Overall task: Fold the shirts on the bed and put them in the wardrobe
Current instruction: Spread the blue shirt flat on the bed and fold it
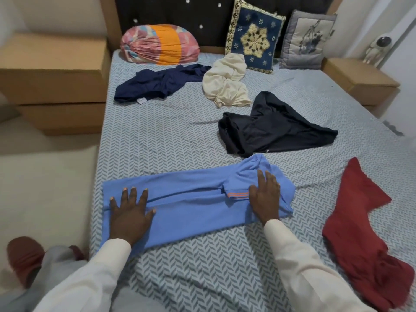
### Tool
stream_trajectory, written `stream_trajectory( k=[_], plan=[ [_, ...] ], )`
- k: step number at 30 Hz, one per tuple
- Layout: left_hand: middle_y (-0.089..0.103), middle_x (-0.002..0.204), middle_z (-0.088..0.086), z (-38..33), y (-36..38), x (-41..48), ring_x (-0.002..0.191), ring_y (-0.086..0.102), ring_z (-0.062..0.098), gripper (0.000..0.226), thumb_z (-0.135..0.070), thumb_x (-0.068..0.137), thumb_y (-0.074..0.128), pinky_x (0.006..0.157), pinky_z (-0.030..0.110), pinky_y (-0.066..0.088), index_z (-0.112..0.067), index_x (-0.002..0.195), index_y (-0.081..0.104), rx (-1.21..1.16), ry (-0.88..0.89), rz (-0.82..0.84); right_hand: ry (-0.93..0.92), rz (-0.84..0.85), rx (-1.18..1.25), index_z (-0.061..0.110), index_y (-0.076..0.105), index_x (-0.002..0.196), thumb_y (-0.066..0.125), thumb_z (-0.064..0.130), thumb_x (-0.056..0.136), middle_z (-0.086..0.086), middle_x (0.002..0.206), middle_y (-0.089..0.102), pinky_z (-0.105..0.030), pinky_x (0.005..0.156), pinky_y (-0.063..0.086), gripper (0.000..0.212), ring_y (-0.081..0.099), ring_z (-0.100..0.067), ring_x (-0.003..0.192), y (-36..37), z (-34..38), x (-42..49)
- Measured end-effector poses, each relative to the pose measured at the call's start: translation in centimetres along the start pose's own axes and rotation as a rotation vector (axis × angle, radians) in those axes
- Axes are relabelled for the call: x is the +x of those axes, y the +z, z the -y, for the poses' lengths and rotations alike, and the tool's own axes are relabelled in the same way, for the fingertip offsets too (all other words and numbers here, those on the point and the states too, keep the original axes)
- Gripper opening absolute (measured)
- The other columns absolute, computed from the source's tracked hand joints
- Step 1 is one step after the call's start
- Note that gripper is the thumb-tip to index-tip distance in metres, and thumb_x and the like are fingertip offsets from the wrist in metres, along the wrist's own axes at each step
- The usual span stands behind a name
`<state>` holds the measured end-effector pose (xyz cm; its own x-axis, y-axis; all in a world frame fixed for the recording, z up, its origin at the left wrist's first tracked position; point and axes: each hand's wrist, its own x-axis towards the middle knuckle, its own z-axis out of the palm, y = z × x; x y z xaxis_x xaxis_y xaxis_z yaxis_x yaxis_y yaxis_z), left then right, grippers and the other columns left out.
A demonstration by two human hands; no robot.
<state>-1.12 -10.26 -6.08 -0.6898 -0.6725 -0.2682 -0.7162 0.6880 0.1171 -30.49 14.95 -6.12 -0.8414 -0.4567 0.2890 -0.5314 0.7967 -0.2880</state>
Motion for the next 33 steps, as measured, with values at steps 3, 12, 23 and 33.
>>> stream_trajectory(
  k=[3,12,23,33],
  plan=[
    [0.017,0.159,0.021,2.0,0.2,-2.6,0.145,0.013,0.042,0.077,-0.051,0.094,0.051,0.115,0.056,0.014,-0.016,0.155,0.020,-0.135,-0.173,-0.110,-0.165,0.090,-0.013,0.008,0.062,0.127,0.041,0.039,0.088,-0.023,0.128,0.059,-0.054,0.099,0.045,0.054,0.055,-0.043,0.119,1.1,4.7,0.9],
    [0.058,0.120,0.024,5.1,-0.3,-7.6,0.110,0.059,0.039,0.044,-0.027,0.085,0.064,0.087,0.041,0.049,-0.003,0.118,0.047,-0.664,-0.556,-0.082,-0.545,0.486,-0.056,0.016,0.064,0.109,0.028,0.041,0.079,-0.010,0.109,0.063,-0.047,0.097,0.034,0.053,0.055,-0.034,0.105,4.5,22.0,-5.1],
    [0.066,0.113,0.015,6.3,-0.3,-7.3,0.105,0.063,0.032,0.025,-0.024,0.082,0.066,0.079,0.033,0.048,-0.010,0.102,0.060,-0.862,-0.512,0.038,-0.426,0.757,-0.174,0.008,0.054,0.117,0.066,0.058,0.078,-0.008,0.100,0.061,-0.030,0.058,0.046,0.065,0.063,-0.026,0.085,5.3,39.0,-8.2],
    [0.058,0.114,-0.002,3.4,-0.3,-9.1,0.103,0.057,0.019,0.038,-0.006,0.079,0.054,0.080,0.029,0.043,-0.022,0.114,0.055,-0.828,-0.228,-0.159,-0.001,1.026,0.247,0.014,0.046,0.078,0.057,0.020,0.088,-0.003,0.068,0.045,-0.031,0.053,0.042,0.016,0.045,-0.020,0.059,5.3,37.3,-3.7]
  ],
)
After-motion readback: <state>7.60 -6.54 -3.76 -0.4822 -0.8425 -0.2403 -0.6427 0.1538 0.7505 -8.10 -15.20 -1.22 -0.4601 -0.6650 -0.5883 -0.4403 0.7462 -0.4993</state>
